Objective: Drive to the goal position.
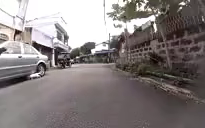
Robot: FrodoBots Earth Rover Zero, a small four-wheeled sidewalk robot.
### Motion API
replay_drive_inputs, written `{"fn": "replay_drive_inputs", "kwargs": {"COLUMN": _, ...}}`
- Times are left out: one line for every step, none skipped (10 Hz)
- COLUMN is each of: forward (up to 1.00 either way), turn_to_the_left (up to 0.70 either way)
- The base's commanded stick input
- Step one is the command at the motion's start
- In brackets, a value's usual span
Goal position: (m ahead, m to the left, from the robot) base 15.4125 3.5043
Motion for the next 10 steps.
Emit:
{"fn": "replay_drive_inputs", "kwargs": {"forward": 0.7, "turn_to_the_left": 0.0}}
{"fn": "replay_drive_inputs", "kwargs": {"forward": 0.7, "turn_to_the_left": 0.0}}
{"fn": "replay_drive_inputs", "kwargs": {"forward": 0.7, "turn_to_the_left": 0.0}}
{"fn": "replay_drive_inputs", "kwargs": {"forward": 0.7, "turn_to_the_left": 0.0}}
{"fn": "replay_drive_inputs", "kwargs": {"forward": 0.7, "turn_to_the_left": 0.0}}
{"fn": "replay_drive_inputs", "kwargs": {"forward": 0.7, "turn_to_the_left": 0.0}}
{"fn": "replay_drive_inputs", "kwargs": {"forward": 0.7, "turn_to_the_left": 0.0}}
{"fn": "replay_drive_inputs", "kwargs": {"forward": 0.7, "turn_to_the_left": 0.0}}
{"fn": "replay_drive_inputs", "kwargs": {"forward": 0.7, "turn_to_the_left": 0.0}}
{"fn": "replay_drive_inputs", "kwargs": {"forward": 0.7, "turn_to_the_left": 0.0}}
